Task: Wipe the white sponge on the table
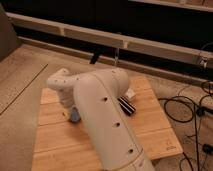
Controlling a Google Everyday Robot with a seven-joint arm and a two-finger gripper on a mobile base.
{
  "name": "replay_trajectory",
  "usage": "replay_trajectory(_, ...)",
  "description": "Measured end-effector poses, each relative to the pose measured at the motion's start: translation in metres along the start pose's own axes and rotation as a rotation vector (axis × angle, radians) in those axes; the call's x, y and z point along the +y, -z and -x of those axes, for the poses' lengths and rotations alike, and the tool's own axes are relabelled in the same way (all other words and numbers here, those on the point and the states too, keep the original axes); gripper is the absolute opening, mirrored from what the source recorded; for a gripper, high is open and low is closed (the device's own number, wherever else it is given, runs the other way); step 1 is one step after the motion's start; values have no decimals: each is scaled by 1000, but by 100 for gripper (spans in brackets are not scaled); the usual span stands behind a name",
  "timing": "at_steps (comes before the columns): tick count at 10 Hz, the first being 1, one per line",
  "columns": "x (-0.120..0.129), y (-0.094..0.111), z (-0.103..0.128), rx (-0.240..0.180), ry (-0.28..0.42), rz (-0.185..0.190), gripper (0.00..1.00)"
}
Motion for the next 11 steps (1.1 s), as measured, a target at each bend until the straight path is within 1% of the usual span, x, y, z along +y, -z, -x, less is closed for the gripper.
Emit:
replay_trajectory(2,-12,-8,-19,-1,-75,16,0)
replay_trajectory(4,-24,-12,-30,1,-114,13,0)
replay_trajectory(5,-31,-11,-35,4,-119,-1,0)
replay_trajectory(6,-40,-7,-36,4,-124,-23,0)
replay_trajectory(7,-53,2,-32,-10,-118,-56,0)
replay_trajectory(9,-69,26,-25,-24,-102,-112,0)
replay_trajectory(11,-75,39,-14,-30,-80,-146,0)
